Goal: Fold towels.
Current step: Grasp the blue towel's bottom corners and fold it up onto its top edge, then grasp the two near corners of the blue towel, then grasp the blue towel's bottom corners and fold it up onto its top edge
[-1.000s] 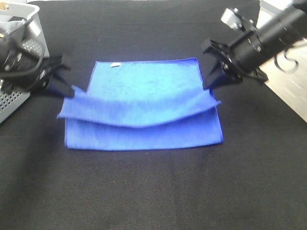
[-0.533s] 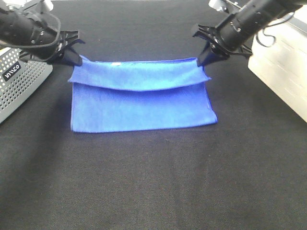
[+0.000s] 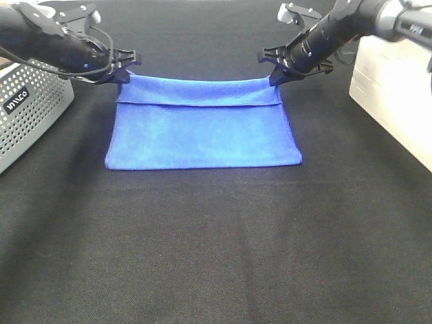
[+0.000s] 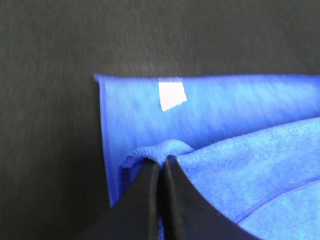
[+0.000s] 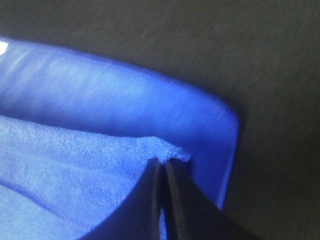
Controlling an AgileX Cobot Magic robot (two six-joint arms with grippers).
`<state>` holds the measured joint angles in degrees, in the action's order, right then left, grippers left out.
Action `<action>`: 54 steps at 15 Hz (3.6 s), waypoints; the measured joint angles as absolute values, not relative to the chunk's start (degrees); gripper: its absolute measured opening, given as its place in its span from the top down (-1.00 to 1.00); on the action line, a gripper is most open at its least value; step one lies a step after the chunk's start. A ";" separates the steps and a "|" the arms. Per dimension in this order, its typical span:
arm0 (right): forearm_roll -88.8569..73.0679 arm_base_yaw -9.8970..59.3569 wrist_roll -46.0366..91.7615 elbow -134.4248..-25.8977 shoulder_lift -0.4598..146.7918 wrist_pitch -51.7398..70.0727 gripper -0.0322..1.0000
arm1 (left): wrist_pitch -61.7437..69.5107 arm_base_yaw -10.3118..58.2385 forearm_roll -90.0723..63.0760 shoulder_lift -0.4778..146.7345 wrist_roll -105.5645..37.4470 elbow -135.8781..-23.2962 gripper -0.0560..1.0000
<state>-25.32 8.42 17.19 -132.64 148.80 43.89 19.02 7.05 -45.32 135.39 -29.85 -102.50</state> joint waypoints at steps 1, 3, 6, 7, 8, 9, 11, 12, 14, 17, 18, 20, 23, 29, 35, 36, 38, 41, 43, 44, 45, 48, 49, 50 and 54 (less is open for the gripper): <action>-25.21 8.42 17.19 -133.38 149.89 42.00 0.94 | 18.85 7.05 -45.32 137.97 -29.91 -105.77 0.89; -25.15 8.42 17.19 -133.61 151.09 40.11 0.94 | 18.56 7.05 -45.32 140.95 -29.91 -109.38 0.89; -24.81 8.42 17.13 -133.73 151.83 38.45 0.55 | 18.51 7.05 -45.32 142.61 -30.42 -111.15 0.75; -24.81 8.42 17.13 -133.90 151.83 38.39 0.19 | 18.51 7.05 -45.32 142.55 -31.63 -111.38 0.44; -24.81 8.42 17.13 -133.90 151.72 38.39 -0.20 | 18.74 7.05 -45.26 142.32 -32.20 -111.50 0.05; -24.29 8.42 17.13 -133.90 151.26 39.30 -0.45 | 19.54 7.05 -44.92 141.98 -32.37 -111.50 -0.28; -22.40 8.42 17.13 -133.90 148.45 44.92 -0.61 | 22.98 6.93 -43.72 140.89 -32.37 -111.50 -0.56; -22.29 8.42 17.13 -133.90 147.08 48.47 -0.62 | 26.07 6.70 -43.26 140.66 -32.37 -111.50 -0.55; -22.23 8.42 15.53 -134.07 145.36 54.32 -0.63 | 33.52 6.02 -42.74 140.43 -32.09 -111.50 -0.47; -22.17 8.42 11.92 -134.07 145.19 66.81 -0.62 | 47.90 5.33 -39.13 140.37 -24.81 -111.50 -0.42; -22.17 8.42 10.89 -134.07 145.13 68.53 -0.61 | 50.31 5.33 -38.10 140.15 -22.57 -111.44 -0.41; -22.17 8.42 8.88 -133.21 144.96 69.04 -0.56 | 50.99 5.33 -37.41 137.97 -19.60 -108.17 -0.31; -21.83 8.42 7.73 -127.37 142.61 69.10 -0.52 | 48.53 4.93 -36.67 132.41 -18.28 -101.01 -0.28; -25.27 6.42 10.20 -99.75 130.92 57.35 -0.52 | 44.46 1.32 -36.55 125.88 -14.95 -86.29 -0.28; -26.87 6.53 13.29 -98.61 132.64 54.32 -0.52 | 38.62 6.30 -41.48 130.12 -15.81 -86.29 -0.46; -27.85 6.53 14.09 -98.61 133.67 53.92 -0.52 | 37.99 7.10 -42.28 130.69 -15.87 -86.46 -0.46; -29.56 6.53 14.84 -98.61 134.19 53.69 -0.48 | 37.18 7.96 -44.12 131.49 -15.93 -87.09 -0.43; -30.88 6.53 15.41 -98.61 134.65 53.63 -0.19 | 36.96 8.37 -45.26 132.12 -16.04 -87.26 -0.10; -30.83 6.53 15.41 -98.61 135.45 53.63 0.50 | 37.07 8.42 -45.21 132.87 -16.10 -87.26 0.72; -30.83 6.53 15.13 -98.61 135.62 53.74 0.78 | 37.24 8.42 -45.21 132.93 -16.10 -87.26 0.84; -30.83 6.53 14.32 -98.61 135.73 54.03 0.94 | 37.64 8.42 -45.15 132.98 -16.10 -87.26 0.86; -30.71 6.53 13.29 -97.17 134.70 55.69 0.94 | 43.26 8.59 -40.28 131.78 -16.10 -86.86 0.86; -30.71 6.53 12.89 -95.11 132.81 55.86 0.94 | 44.58 8.65 -38.16 130.52 -16.10 -85.49 0.86; -30.77 6.53 12.83 -92.65 130.81 56.04 0.94 | 45.09 8.71 -37.36 128.97 -16.10 -83.02 0.86; -31.86 6.59 13.64 -77.46 122.27 53.29 0.94 | 44.40 8.77 -36.55 121.64 -17.02 -70.07 0.86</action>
